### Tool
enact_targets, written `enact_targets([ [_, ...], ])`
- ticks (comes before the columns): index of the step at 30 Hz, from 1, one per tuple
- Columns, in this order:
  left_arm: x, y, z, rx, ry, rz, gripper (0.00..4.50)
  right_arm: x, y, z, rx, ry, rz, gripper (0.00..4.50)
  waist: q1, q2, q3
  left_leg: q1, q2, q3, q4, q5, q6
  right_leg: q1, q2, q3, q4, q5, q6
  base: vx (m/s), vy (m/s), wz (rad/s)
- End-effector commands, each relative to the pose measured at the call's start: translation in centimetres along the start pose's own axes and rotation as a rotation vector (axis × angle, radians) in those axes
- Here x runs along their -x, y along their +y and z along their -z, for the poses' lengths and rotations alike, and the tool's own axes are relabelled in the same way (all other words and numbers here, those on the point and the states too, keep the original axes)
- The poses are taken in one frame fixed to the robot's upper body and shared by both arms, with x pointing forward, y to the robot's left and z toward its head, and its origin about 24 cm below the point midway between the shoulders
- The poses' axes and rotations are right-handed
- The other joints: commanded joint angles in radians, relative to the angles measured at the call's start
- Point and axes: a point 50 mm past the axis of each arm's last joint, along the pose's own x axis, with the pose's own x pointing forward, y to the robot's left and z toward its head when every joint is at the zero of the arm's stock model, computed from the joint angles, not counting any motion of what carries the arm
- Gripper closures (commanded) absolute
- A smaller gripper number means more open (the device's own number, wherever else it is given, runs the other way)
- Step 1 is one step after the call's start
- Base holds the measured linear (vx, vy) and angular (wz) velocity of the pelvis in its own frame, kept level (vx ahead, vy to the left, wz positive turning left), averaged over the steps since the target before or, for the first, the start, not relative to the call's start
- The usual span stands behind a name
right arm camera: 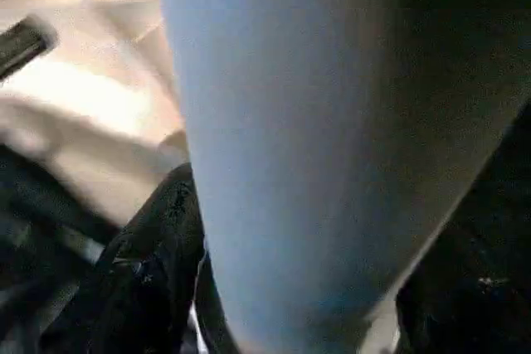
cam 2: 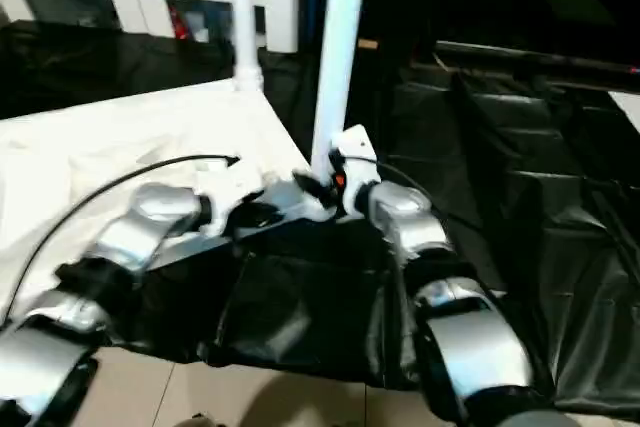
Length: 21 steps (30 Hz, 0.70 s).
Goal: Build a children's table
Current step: Insert table leg to table base
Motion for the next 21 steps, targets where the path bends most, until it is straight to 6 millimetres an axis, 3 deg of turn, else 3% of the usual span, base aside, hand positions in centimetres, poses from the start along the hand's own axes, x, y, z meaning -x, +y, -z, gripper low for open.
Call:
enact_targets([
  [1, -0.3, -0.7, -2.4, -0.113, -0.093, 0.106, 4.5, 0.3, 1.0, 0.5, 0.054, 0.048, -0.143, 1.36, 0.007, 0.013, -0.069, 0.008, 0.058, -0.008, -0.063, -0.109, 0.078, 0.064, -0.09, 0.046, -0.047, 0.033, -0.298, 0.0, 0.0, 0.0],
  [4, 0.3, -1.1, -2.0, -0.142, -0.098, 0.205, 4.5, 2.5, 1.6, 1.4, 0.153, 0.112, -0.344, 1.36, 0.019, 0.016, -0.07, 0.01, 0.058, -0.008, -0.06, -0.095, 0.092, 0.064, -0.09, 0.045, -0.049, 0.037, -0.29, 0.0, 0.0, 0.0],
  [6, 0.4, -1.2, -1.9, -0.15, -0.093, 0.226, 4.5, 2.9, 1.6, 1.6, 0.158, 0.122, -0.366, 1.36, 0.027, 0.018, -0.071, 0.01, 0.061, -0.005, -0.057, -0.084, 0.104, 0.059, -0.091, 0.045, -0.043, 0.064, -0.299, 0.0, 0.0, 0.0],
  [10, 0.8, -1.5, -1.7, -0.172, -0.087, 0.311, 4.5, 4.2, 2.0, 2.0, 0.162, 0.143, -0.452, 1.36, 0.032, 0.021, -0.067, 0.009, 0.064, -0.005, -0.062, -0.126, 0.075, 0.059, -0.092, 0.04, -0.052, -0.012, -0.288, 0.0, 0.0, 0.0],
  [11, 0.8, -1.5, -1.7, -0.172, -0.087, 0.311, 4.5, 4.2, 2.0, 2.0, 0.162, 0.143, -0.452, 1.36, 0.036, 0.02, -0.067, 0.011, 0.065, -0.006, -0.063, -0.13, 0.069, 0.059, -0.091, 0.04, -0.053, -0.027, -0.281, 0.0, 0.0, 0.0],
  [12, 0.9, -1.5, -1.6, -0.171, -0.079, 0.318, 4.5, 4.4, 2.3, 2.1, 0.159, 0.15, -0.478, 1.52, 0.039, 0.027, -0.068, 0.011, 0.066, -0.007, -0.063, -0.133, 0.063, 0.058, -0.092, 0.04, -0.053, -0.034, -0.278, 0.0, 0.0, 0.0],
  [21, 1.3, -1.3, -1.2, -0.181, -0.073, 0.31, 4.5, 4.2, 3.6, 2.6, 0.173, 0.168, -0.504, 1.8, 0.043, 0.021, -0.07, 0.008, 0.063, -0.008, -0.063, -0.121, 0.046, 0.059, -0.092, 0.038, -0.052, -0.03, -0.265, 0.0, 0.0, 0.0],
])
